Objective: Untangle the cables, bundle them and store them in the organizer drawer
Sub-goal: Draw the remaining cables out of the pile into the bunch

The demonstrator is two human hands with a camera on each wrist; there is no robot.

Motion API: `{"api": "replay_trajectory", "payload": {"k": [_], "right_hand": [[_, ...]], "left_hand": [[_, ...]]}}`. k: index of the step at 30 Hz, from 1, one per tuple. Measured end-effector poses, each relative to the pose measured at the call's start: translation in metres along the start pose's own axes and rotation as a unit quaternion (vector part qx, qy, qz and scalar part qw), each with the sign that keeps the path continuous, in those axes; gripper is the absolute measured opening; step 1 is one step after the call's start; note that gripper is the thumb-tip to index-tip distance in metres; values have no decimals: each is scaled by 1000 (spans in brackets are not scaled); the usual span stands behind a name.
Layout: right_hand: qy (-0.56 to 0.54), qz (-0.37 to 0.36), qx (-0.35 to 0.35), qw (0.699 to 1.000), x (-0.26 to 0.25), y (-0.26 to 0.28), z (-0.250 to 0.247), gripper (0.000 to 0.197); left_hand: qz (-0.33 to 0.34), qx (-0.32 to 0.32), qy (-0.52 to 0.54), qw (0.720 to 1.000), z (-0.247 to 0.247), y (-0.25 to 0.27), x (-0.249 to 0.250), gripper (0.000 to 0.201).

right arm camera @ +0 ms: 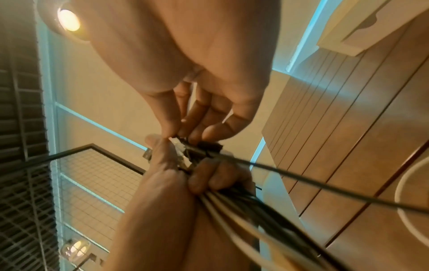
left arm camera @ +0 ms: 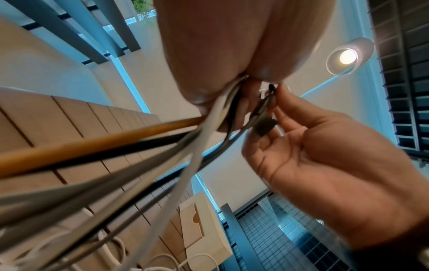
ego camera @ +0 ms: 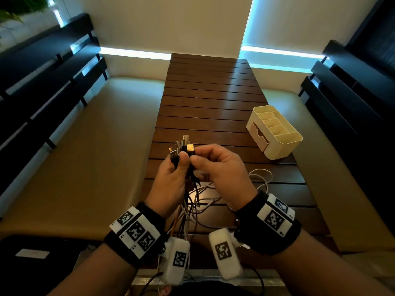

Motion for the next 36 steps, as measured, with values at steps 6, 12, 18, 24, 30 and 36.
{"api": "replay_trajectory", "payload": {"k": [6, 12, 18, 24, 30, 36], "right_hand": [[43, -22, 9, 999, -5, -9, -7, 11], [-47, 41, -13, 998, 25, -12, -20, 27], [261, 190, -190, 927, 86, 0, -32, 16], [262, 114, -108, 952, 60, 0, -49, 17], [190, 57, -82, 977, 30, -10, -61, 10], [307, 131, -111, 936, 58, -3, -84, 18]], "left_hand": [[30, 0, -54, 998, 3, -5, 10, 44], [14, 8, -48, 999, -3, -6, 11, 28], [33, 48, -22, 998, -18, -10, 24, 30], [32, 156, -33, 987, -45, -8, 27, 27], [41, 225, 14, 973, -49, -8, 32, 29], [12, 190, 111, 975, -55, -6, 29, 27]]}}
Point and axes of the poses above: each hand's wrist, its own y-axis away from the middle knuckle, its own z-axis out of the palm, x = y × z, the point moved 6 cm from there along -y, towards the middle knuckle, and after that the axes turned 7 degrees about -y, right-handed, at the moved point
